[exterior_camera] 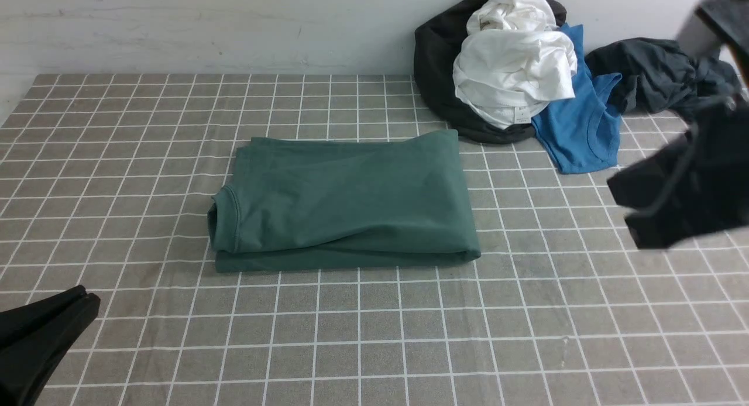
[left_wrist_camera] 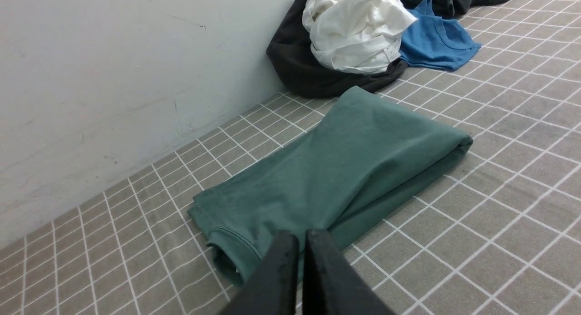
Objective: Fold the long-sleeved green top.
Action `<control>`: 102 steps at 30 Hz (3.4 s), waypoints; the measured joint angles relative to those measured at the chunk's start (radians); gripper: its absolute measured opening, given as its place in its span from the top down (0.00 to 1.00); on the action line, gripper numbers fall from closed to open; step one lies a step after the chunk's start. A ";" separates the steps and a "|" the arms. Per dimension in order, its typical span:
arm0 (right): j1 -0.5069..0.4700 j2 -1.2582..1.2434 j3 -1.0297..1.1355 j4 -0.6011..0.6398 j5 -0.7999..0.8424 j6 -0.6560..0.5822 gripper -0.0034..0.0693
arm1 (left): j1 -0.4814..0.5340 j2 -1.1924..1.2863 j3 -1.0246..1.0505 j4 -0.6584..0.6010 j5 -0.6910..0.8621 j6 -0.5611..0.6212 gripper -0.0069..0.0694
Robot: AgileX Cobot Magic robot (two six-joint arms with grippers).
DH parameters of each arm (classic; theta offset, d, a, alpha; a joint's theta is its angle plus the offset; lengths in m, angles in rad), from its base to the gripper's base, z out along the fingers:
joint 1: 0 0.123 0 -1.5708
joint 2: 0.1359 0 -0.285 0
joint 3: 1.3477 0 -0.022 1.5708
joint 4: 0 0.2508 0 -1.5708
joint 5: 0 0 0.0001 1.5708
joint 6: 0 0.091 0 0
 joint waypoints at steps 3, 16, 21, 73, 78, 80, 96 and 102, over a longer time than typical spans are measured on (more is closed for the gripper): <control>0.000 -0.137 0.229 0.000 -0.244 -0.003 0.97 | 0.000 0.000 0.001 -0.009 0.000 0.000 0.90; 0.002 -0.519 0.686 0.000 -0.535 -0.007 0.97 | 0.000 0.000 0.001 -0.075 0.001 0.000 0.90; 0.002 -0.537 0.764 -0.061 -0.493 -0.007 0.97 | 0.000 0.000 0.001 -0.095 0.001 0.000 0.90; -0.438 -1.054 1.012 -0.027 -0.457 0.179 0.97 | -0.070 -0.303 0.225 -0.181 -0.152 0.029 0.90; -0.438 -1.054 1.012 -0.027 -0.457 0.179 0.97 | -0.070 -0.303 0.340 0.037 -0.373 -0.069 0.90; -0.438 -1.054 1.012 -0.027 -0.457 0.179 0.97 | -0.070 -0.303 0.389 0.200 -0.459 -0.246 0.90; -0.438 -1.054 1.012 -0.027 -0.457 0.163 0.97 | -0.047 -0.303 0.414 0.793 -0.176 -0.942 0.90; -0.438 -1.054 1.012 -0.027 -0.457 0.155 0.97 | -0.047 -0.303 0.414 0.775 -0.179 -0.943 0.90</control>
